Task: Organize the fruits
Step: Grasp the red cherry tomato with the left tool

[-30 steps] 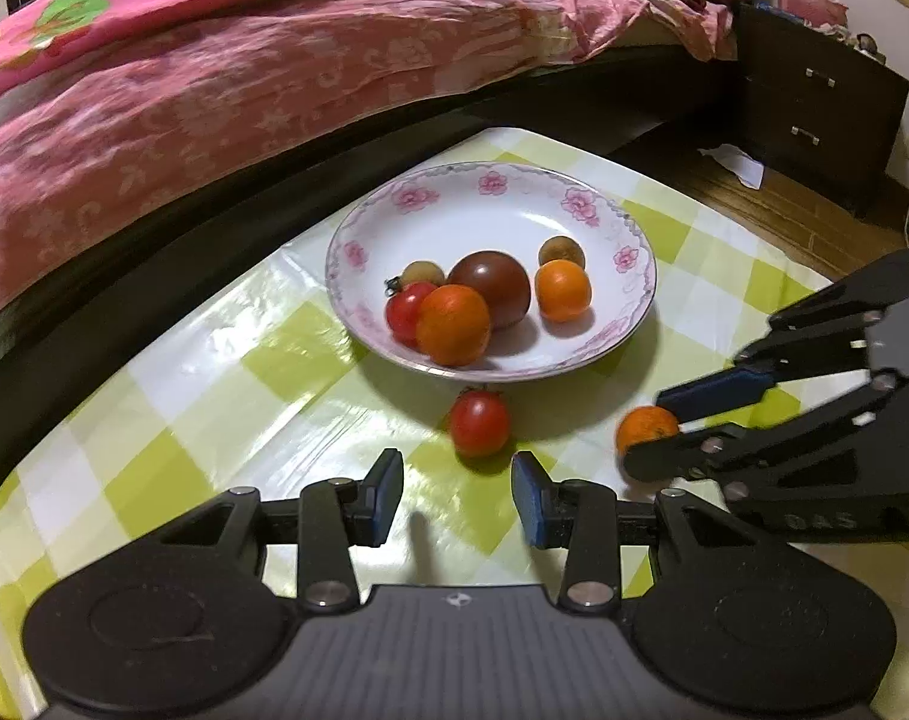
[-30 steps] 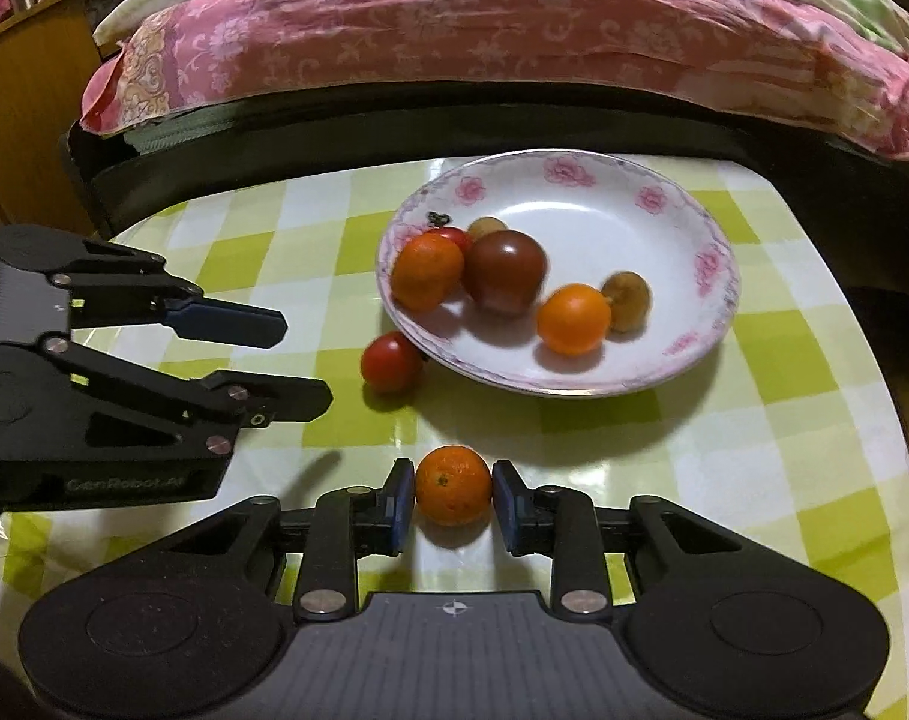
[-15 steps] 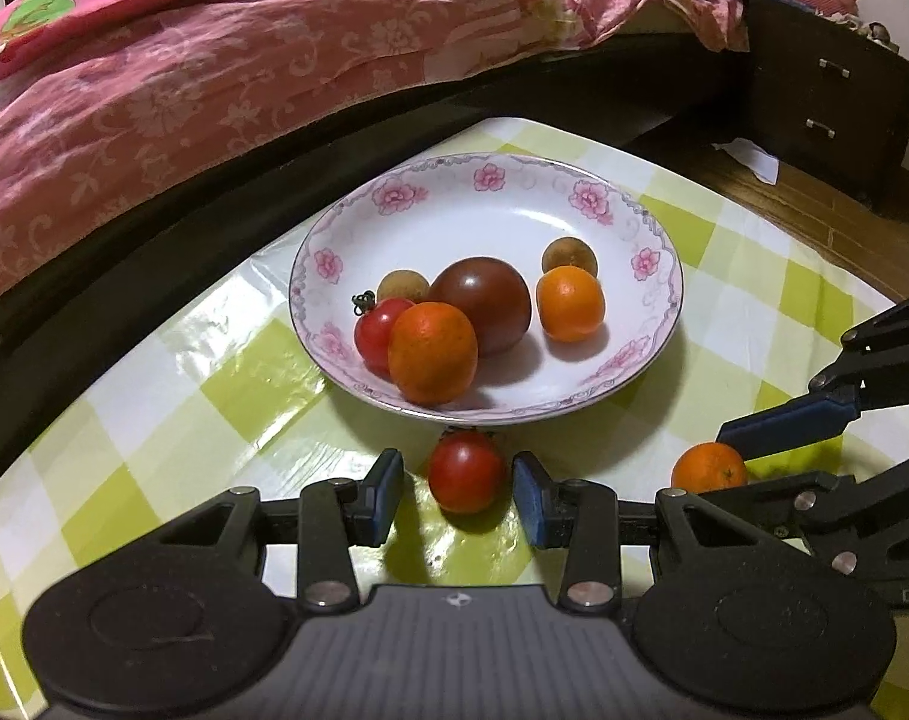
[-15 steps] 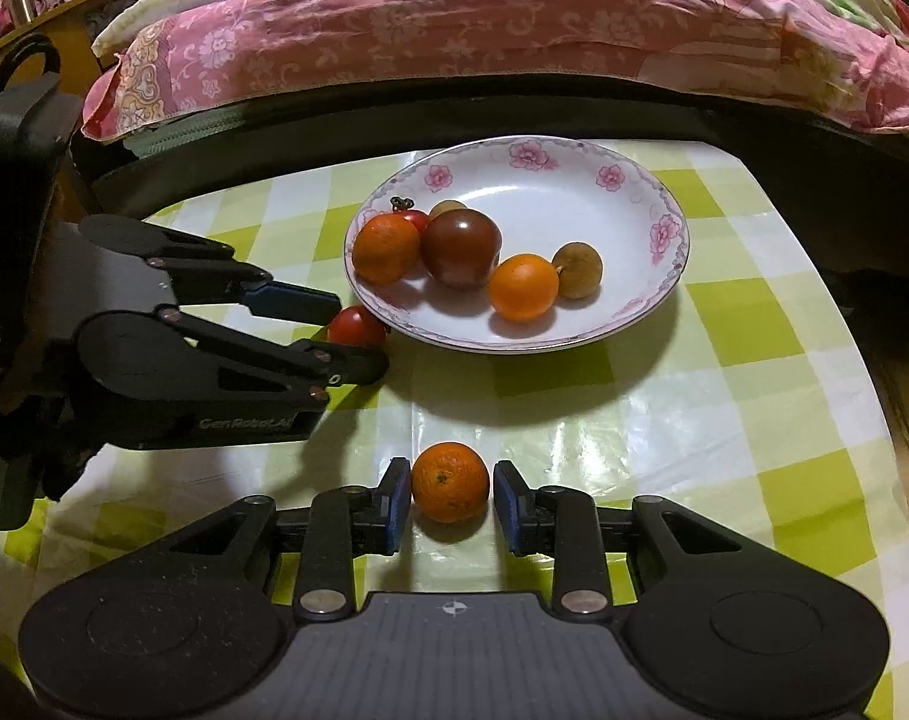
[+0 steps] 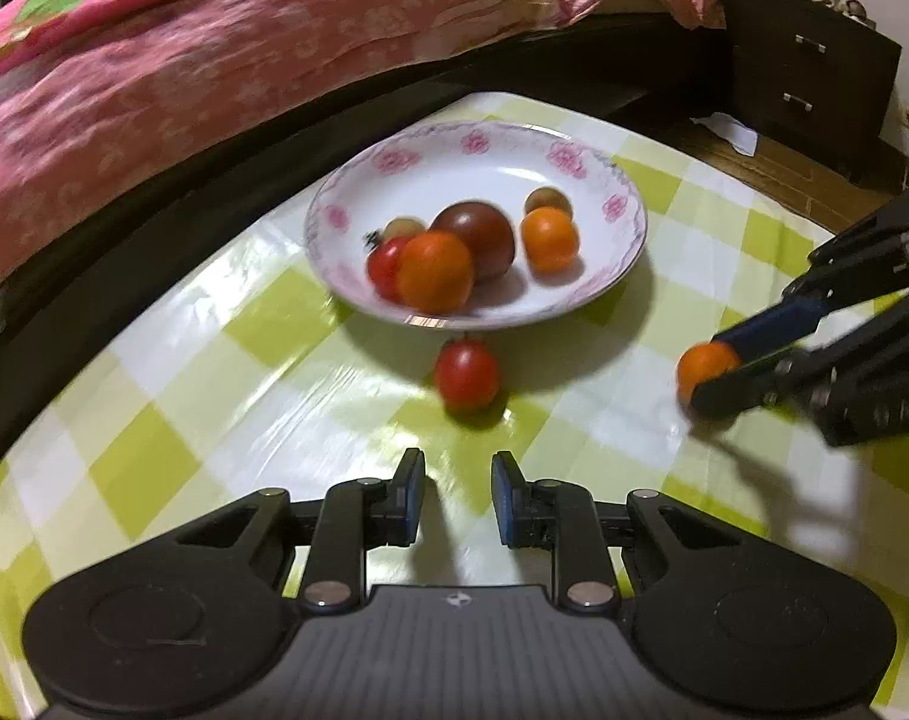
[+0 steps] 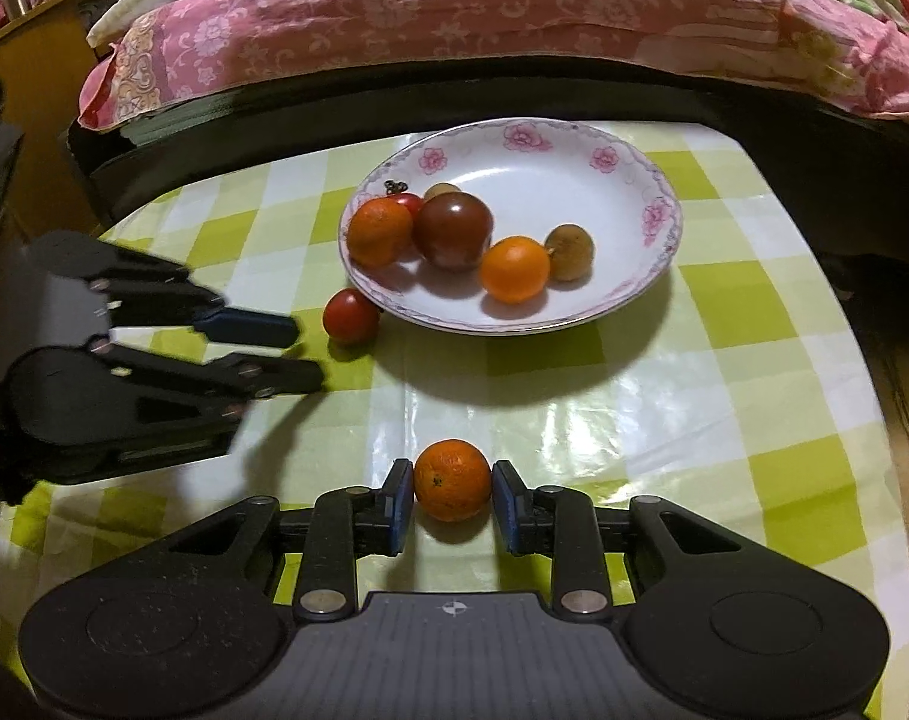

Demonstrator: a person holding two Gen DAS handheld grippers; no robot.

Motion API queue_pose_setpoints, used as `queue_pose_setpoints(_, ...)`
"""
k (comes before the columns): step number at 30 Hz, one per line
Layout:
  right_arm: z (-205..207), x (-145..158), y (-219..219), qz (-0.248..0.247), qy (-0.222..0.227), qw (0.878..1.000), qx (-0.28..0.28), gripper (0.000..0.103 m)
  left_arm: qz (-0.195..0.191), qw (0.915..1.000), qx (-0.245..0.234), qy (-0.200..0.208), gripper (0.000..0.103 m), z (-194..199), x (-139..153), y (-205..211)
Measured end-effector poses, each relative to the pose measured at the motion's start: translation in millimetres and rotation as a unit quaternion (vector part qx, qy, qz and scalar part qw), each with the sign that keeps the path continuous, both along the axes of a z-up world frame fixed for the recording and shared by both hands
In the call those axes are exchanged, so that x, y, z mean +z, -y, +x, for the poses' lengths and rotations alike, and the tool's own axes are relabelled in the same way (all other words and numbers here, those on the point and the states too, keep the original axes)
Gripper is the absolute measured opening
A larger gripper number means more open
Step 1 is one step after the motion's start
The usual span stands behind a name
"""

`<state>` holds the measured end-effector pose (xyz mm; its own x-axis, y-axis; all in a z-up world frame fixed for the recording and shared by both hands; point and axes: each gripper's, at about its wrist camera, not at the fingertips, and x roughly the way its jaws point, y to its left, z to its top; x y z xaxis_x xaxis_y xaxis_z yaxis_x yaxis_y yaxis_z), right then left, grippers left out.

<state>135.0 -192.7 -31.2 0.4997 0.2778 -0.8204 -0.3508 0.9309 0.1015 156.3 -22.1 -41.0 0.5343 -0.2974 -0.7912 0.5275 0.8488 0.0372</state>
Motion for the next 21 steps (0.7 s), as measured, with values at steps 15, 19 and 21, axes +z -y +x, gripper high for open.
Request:
queue_pose_setpoints(15,3,-2,4,0.008,-0.008,1.0,-0.016,0.025,-0.022,0.9993,0.025,0.019,0.046,29,-6,23)
queue_pose_setpoints(19,3,-1,6,0.006,-0.007,1.0,-0.017,0.025,-0.02,0.9994,0.024,0.015,0.035,32,-5,29)
queue_pose_setpoints(21,3,0,6,0.006,-0.007,1.0,-0.021,0.025,-0.015,0.9996,0.02,0.016,0.035,29,-5,31)
